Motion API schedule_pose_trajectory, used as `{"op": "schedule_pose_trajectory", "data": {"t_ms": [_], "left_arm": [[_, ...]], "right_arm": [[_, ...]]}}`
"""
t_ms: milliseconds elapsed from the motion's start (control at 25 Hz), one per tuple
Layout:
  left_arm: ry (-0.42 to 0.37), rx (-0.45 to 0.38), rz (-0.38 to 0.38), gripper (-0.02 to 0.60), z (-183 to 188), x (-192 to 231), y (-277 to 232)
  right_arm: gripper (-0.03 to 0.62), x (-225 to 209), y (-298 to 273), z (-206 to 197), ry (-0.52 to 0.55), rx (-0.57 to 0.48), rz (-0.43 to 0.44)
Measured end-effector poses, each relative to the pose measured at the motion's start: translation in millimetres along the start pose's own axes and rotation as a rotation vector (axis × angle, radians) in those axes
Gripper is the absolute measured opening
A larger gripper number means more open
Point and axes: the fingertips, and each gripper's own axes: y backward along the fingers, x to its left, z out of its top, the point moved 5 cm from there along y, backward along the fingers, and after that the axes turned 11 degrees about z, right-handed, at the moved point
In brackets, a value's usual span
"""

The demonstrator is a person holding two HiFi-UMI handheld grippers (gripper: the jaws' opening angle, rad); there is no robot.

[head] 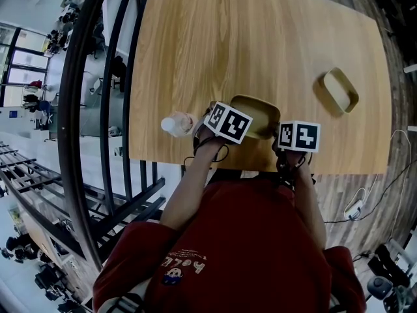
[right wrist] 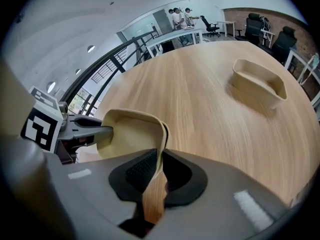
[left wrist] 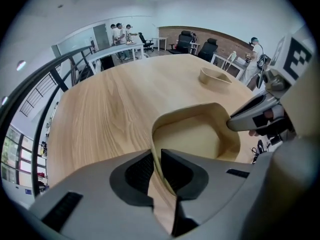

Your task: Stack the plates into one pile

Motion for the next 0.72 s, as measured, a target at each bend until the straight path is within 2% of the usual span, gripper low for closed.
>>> {"op": "schedule_pose_trajectory", "data": {"t_ms": [120,320,720], "left_arm": [[0.0,-0.024,0.033,0.07,-1.5,2.4,1.0],[0.037,-0.046,0.042,0.101,-4.2,9.0,1.0],[0.059,-0.035,0.063,0.136,-16.0,10.3,-16.1]], "right_arm": [[0.055,1.3,0.1,-0.4,0.017,-0.008,-0.009],[0.08,-0.6,-1.0,-1.7,0.025,-0.016,-0.01],[0.104,-4.9,-10.5,-0.9,0.009,-0.029,0.004]]}}
